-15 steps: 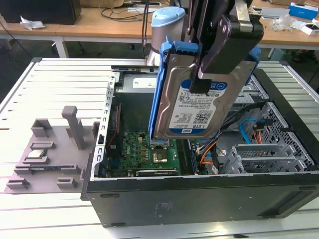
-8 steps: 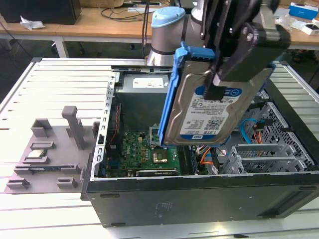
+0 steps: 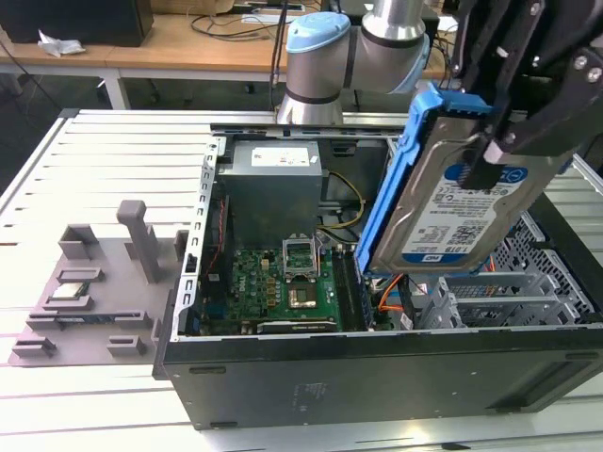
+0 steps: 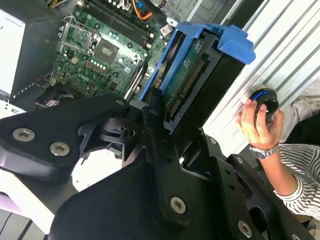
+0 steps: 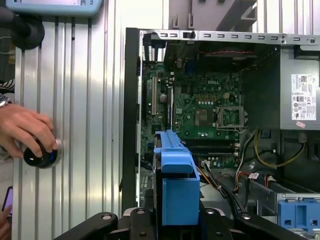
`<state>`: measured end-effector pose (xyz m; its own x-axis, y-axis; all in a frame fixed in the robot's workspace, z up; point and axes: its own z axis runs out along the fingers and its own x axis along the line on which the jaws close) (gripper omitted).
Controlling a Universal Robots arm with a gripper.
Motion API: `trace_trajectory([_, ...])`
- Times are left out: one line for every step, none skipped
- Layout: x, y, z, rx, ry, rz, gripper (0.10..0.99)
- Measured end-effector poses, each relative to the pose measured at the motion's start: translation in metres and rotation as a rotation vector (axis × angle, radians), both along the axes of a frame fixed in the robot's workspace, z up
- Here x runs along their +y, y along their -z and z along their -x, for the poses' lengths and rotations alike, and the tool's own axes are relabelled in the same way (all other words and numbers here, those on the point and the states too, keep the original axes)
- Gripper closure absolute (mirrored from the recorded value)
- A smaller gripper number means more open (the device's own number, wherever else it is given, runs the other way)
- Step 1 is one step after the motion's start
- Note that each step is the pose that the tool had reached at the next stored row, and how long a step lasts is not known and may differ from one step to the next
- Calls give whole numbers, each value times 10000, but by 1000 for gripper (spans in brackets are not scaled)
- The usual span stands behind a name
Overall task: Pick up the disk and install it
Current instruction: 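Pick up the disk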
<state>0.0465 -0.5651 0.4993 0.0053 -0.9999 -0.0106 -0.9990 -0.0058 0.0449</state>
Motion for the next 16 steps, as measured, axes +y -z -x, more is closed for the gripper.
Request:
trace_trajectory([0, 1, -103, 0, 0, -1, 725])
trace_trajectory([0, 0, -162, 0, 0, 0, 725])
trace_trajectory([0, 0, -184, 0, 0, -1, 725])
trace_trajectory([0, 1, -212, 0, -1, -1, 725])
trace_trajectory([0, 0, -233, 0, -1, 0, 725])
trace_trajectory([0, 1, -255, 0, 0, -1, 725])
trace_trajectory([0, 1, -282, 0, 0, 0, 725])
trace_trajectory([0, 1, -302, 0, 0, 0, 725])
trace_trajectory([0, 1, -344, 0, 0, 0, 725])
trace_trajectory([0, 1, -383, 0, -1, -1, 725])
trace_trajectory([0, 1, -420, 0, -1, 0, 725])
trace_trajectory([0, 1, -461, 0, 1, 0, 725])
trace_trajectory([0, 1, -512, 0, 1, 0, 725])
trace_trajectory([0, 1, -547, 0, -1, 0, 725])
trace_trajectory([0, 1, -590, 0, -1, 0, 725])
trace_trajectory([0, 2, -642, -1, 0, 0, 725])
